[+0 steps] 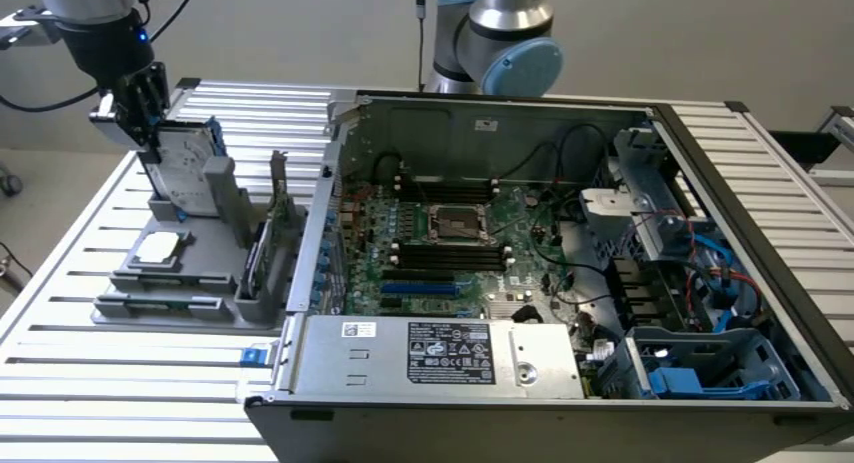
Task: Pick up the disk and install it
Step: 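Pick up the disk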
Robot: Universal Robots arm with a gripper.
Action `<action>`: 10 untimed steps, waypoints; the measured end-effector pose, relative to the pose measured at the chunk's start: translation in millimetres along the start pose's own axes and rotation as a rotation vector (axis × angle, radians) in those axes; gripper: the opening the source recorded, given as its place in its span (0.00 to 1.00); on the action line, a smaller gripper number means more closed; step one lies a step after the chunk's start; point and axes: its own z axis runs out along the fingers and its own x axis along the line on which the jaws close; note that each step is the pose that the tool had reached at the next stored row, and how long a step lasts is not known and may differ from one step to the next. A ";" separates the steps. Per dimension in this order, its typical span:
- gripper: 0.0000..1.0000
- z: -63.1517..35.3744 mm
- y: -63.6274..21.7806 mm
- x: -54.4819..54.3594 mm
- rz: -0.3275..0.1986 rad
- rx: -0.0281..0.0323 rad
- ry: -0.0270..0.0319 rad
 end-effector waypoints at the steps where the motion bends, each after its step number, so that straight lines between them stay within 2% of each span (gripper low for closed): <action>1: 0.41 0.0 0.0 0.0 0.000 0.0000 0.0000; 3: 0.39 0.0 0.0 0.0 0.001 -0.0001 0.0001; 4: 0.34 0.0 0.0 0.1 0.002 0.0000 -0.0001; 10: 0.33 0.0 0.1 1.4 0.006 -0.0003 -0.0002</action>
